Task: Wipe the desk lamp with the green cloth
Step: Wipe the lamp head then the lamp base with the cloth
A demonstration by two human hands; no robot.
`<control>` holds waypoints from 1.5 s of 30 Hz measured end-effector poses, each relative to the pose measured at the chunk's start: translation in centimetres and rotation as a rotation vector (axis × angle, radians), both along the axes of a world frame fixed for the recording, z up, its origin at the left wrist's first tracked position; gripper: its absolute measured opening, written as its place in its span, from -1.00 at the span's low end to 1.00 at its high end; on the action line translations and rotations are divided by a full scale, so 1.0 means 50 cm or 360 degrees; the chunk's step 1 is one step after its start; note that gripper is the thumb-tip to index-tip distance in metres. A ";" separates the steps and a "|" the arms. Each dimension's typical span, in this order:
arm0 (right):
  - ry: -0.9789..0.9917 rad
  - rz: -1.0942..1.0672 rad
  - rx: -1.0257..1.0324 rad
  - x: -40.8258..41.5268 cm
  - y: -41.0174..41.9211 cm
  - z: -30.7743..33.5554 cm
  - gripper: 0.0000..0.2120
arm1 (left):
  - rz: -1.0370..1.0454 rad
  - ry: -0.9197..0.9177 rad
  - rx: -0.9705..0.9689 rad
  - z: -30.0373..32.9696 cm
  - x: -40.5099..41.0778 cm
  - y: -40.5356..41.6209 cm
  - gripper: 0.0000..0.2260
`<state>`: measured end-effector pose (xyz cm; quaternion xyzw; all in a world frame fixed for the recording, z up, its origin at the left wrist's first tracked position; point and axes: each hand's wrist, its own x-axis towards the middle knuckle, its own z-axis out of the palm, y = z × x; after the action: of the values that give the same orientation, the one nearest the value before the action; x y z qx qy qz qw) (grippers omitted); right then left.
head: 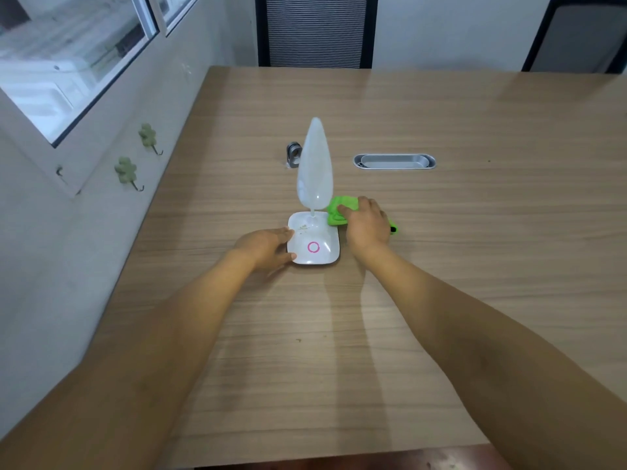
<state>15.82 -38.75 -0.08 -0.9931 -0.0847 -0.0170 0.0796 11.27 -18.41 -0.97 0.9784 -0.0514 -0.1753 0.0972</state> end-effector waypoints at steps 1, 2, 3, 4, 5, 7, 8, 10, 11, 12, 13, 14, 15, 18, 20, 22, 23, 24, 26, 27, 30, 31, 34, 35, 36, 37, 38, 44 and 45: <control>-0.0031 0.0048 0.0050 -0.001 0.006 0.001 -0.60 | 0.0007 -0.0005 -0.0004 0.000 -0.001 0.000 -0.40; -0.0035 0.0109 0.0069 -0.003 0.013 0.002 -0.60 | 0.0014 -0.0009 -0.0005 0.001 -0.001 0.000 -0.40; -0.0002 0.0164 0.0037 -0.003 0.020 -0.001 -0.62 | 0.0018 -0.0010 0.0000 0.003 -0.001 0.000 -0.40; 0.0048 0.0187 -0.0029 -0.003 0.024 -0.004 -0.64 | 0.0020 -0.0008 0.0007 0.004 -0.001 0.000 -0.40; 0.0096 0.0158 -0.0085 -0.002 0.022 -0.008 -0.65 | 0.0020 -0.0007 0.0011 0.006 -0.001 0.000 -0.41; 0.0097 0.0004 -0.0115 0.000 0.009 -0.007 -0.64 | 0.0019 -0.0012 0.0013 0.007 -0.002 -0.001 -0.41; 0.0070 -0.0068 -0.0101 0.001 0.002 -0.004 -0.64 | 0.0017 -0.0013 0.0016 0.007 -0.002 -0.002 -0.41; -0.0008 -0.0125 0.0002 -0.001 0.009 0.005 -0.65 | 0.0021 -0.0010 0.0011 0.006 -0.002 -0.001 -0.41; 0.0001 -0.0123 0.0143 -0.005 0.020 0.009 -0.66 | 0.0026 -0.0013 0.0006 0.005 -0.001 -0.001 -0.41; 0.0025 -0.0079 0.0229 -0.009 0.032 0.015 -0.66 | 0.0032 -0.0012 0.0002 0.005 -0.001 0.000 -0.40; 0.0093 -0.0064 0.0325 -0.014 0.042 0.017 -0.63 | 0.0033 -0.0012 0.0001 0.006 -0.001 0.000 -0.40; 0.0156 -0.0055 0.0385 -0.019 0.045 0.015 -0.61 | 0.0030 -0.0008 0.0003 0.007 -0.001 -0.001 -0.40; 0.0212 -0.0062 0.0379 -0.023 0.041 0.010 -0.62 | 0.0024 -0.0009 0.0011 0.008 -0.002 -0.002 -0.41; 0.0231 -0.0220 0.0180 -0.022 0.006 -0.004 -0.66 | 0.0024 -0.0006 0.0024 0.011 -0.003 -0.004 -0.41; 0.0122 -0.0247 0.0172 -0.019 -0.004 -0.002 -0.63 | 0.0024 -0.0008 0.0023 0.012 -0.003 -0.004 -0.41; 0.0096 -0.0149 0.0291 -0.025 0.010 0.003 -0.64 | 0.0021 -0.0015 0.0019 0.013 -0.002 -0.006 -0.41; 0.0110 -0.0071 0.0329 -0.034 0.019 0.003 -0.64 | 0.0021 -0.0018 0.0018 0.014 -0.002 -0.007 -0.41; 0.0151 -0.0003 0.0357 -0.044 0.023 -0.001 -0.63 | 0.0021 -0.0015 0.0018 0.014 -0.002 -0.007 -0.41; 0.0185 0.0126 0.0164 -0.063 0.009 -0.017 -0.60 | 0.0016 -0.0013 0.0025 0.013 -0.002 -0.007 -0.41; 0.0196 0.0131 0.0084 -0.069 -0.004 -0.025 -0.60 | 0.0013 -0.0012 0.0030 0.013 -0.002 -0.007 -0.41; 0.0183 -0.0033 0.0105 -0.070 -0.043 -0.026 -0.58 | 0.0032 0.0004 0.0027 0.010 -0.002 -0.006 -0.41; 0.0116 -0.0047 0.0123 -0.074 -0.045 -0.022 -0.57 | 0.0034 0.0005 0.0026 0.009 -0.002 -0.006 -0.41; 0.0023 0.0120 0.0149 -0.101 -0.025 -0.014 -0.52 | 0.0021 0.0003 0.0023 0.008 0.001 -0.006 -0.43; 0.0030 0.0217 0.0161 -0.111 -0.020 -0.017 -0.52 | 0.0015 -0.0002 0.0025 0.009 0.001 -0.006 -0.43; 0.0050 0.0297 0.0139 -0.118 -0.018 -0.022 -0.52 | 0.0013 -0.0003 0.0030 0.010 0.001 -0.007 -0.43; 0.0073 0.0307 0.0088 -0.123 -0.021 -0.027 -0.52 | 0.0004 -0.0002 0.0041 0.011 0.000 -0.007 -0.44; 0.0087 0.0242 0.0027 -0.123 -0.028 -0.027 -0.52 | -0.0007 0.0000 0.0051 0.013 0.000 -0.009 -0.44; -0.0180 0.0090 -0.0019 -0.132 0.012 -0.013 -0.52 | 0.0110 -0.0073 -0.0044 -0.021 -0.052 0.018 -0.44; -0.0201 0.0158 -0.0041 -0.136 0.038 -0.009 -0.52 | 0.0135 -0.0097 -0.0032 -0.035 -0.068 0.036 -0.43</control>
<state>9.01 -36.83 -0.54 -0.9856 -0.1388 -0.0746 0.0620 7.85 -16.62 -2.73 0.9835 -0.0146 -0.1406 0.1127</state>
